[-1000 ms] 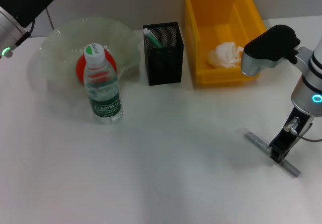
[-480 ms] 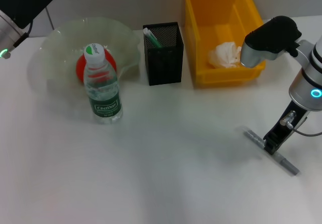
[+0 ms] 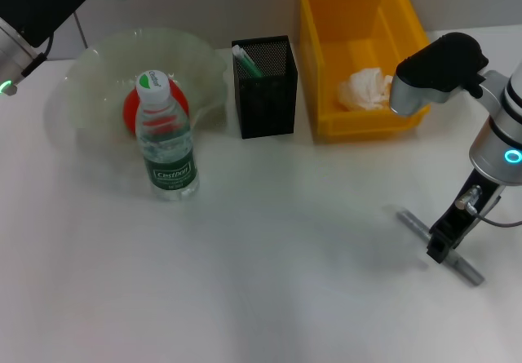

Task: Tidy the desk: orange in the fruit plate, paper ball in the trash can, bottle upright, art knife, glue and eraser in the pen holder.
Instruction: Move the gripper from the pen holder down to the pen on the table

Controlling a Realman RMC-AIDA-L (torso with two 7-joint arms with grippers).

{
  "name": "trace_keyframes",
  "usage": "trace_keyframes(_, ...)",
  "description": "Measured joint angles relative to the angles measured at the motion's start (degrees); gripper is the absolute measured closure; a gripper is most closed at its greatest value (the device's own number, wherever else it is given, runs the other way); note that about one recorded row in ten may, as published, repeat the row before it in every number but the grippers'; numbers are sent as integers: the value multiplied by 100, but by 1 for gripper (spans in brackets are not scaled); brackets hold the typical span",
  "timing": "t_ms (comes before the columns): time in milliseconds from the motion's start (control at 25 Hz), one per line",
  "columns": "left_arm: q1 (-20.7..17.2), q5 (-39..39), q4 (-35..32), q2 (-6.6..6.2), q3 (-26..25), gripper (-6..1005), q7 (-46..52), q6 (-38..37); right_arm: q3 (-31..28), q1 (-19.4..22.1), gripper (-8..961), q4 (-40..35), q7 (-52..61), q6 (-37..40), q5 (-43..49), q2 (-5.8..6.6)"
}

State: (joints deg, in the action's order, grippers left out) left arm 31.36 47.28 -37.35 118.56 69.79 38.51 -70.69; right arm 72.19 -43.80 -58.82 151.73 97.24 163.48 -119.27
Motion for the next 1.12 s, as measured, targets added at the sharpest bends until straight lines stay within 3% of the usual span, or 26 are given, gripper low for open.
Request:
trace_keyframes(240, 0, 17, 0, 0, 0, 295, -1, 0, 14, 0, 656, 60, 32, 9, 77, 6)
trace_keyframes(1120, -8, 36, 0, 0, -10, 295, -1, 3, 22, -81, 660, 240, 43, -117, 90, -1)
